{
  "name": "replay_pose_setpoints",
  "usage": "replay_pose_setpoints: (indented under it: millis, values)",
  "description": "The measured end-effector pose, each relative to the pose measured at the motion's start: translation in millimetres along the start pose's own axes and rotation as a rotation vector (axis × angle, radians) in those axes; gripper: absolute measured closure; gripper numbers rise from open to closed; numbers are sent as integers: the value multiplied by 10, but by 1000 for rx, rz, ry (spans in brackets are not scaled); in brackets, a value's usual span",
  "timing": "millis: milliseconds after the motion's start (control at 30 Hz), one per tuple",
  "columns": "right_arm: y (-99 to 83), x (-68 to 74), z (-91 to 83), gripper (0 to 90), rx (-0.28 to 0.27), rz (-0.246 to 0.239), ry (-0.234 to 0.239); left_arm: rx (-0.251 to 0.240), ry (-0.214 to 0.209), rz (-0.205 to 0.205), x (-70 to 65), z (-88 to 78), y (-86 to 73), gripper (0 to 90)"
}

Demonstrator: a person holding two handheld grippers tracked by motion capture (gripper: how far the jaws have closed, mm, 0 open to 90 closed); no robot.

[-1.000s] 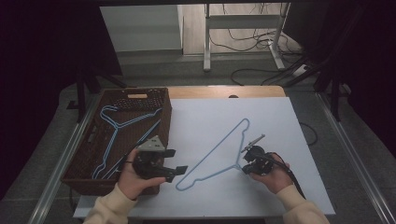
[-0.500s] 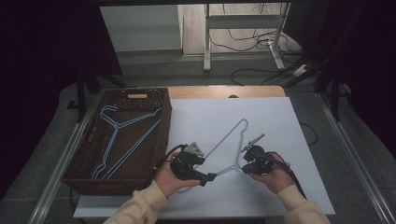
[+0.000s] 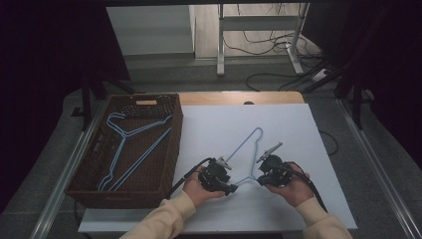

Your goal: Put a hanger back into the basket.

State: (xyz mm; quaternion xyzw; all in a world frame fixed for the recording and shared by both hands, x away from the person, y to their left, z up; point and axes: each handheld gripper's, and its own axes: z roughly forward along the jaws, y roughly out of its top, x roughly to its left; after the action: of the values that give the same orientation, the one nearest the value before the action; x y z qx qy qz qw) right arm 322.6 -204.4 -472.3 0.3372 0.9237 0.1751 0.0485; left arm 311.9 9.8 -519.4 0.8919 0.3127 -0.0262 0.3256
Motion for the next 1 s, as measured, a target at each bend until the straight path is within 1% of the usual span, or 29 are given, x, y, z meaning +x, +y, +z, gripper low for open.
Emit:
replay_pose_setpoints:
  millis: [67, 100, 200, 267, 333, 400, 533, 567, 667, 733, 767, 800, 833, 867, 900, 933, 967, 1000]
  values:
    - [4, 6, -10, 858, -2, -1, 4, 0, 2, 14, 3, 25, 0, 590]
    - [5, 9, -16, 858, -2, -3, 4, -2, 5, 16, 1, 27, 1, 599]
    - [10, 24, -36, 858, -9, -10, 6, -20, -5, 20, -14, 15, 14, 656]
    - [15, 34, -46, 858, -12, -10, 7, -16, -10, 24, -24, 18, 22, 685]
    - [24, 48, -61, 858, -14, -11, 8, -14, -15, 20, -39, 37, 26, 692]
    - [32, 55, -67, 858, -17, -18, 10, -5, -20, 25, -47, 57, 26, 698]
    - [44, 74, -74, 858, -22, -23, 11, 5, -13, 26, -55, 68, 31, 800]
    - [44, 78, -76, 857, -23, -25, 11, 4, -14, 20, -48, 62, 30, 827]
    - [39, 75, -89, 854, -40, -21, 20, 1, -26, 11, -36, 42, 29, 846]
    - [26, 59, -107, 845, -70, -14, 30, 2, -29, 14, -37, 23, 31, 854]
    - [20, 48, -116, 820, -80, -11, 36, -2, -27, 14, -39, 14, 32, 856]
    - [11, 30, -133, 759, -103, 0, 51, -6, -22, 9, -39, -1, 34, 857]
    - [-1, 0, -166, 703, -147, 19, 66, -11, -20, 8, -34, -11, 34, 858]
    - [-11, -19, -192, 653, -176, 27, 70, -12, -21, 2, -32, -29, 34, 858]
    - [-25, -49, -235, 588, -221, 40, 74, -18, -18, 4, -23, -49, 34, 857]
    - [-42, -86, -283, 525, -272, 54, 72, -24, -16, -2, -20, -72, 35, 858]
    - [-64, -121, -340, 485, -327, 71, 65, -33, -15, -10, -13, -96, 35, 858]
    - [-91, -158, -400, 466, -380, 90, 59, -43, -13, -14, -3, -132, 37, 858]
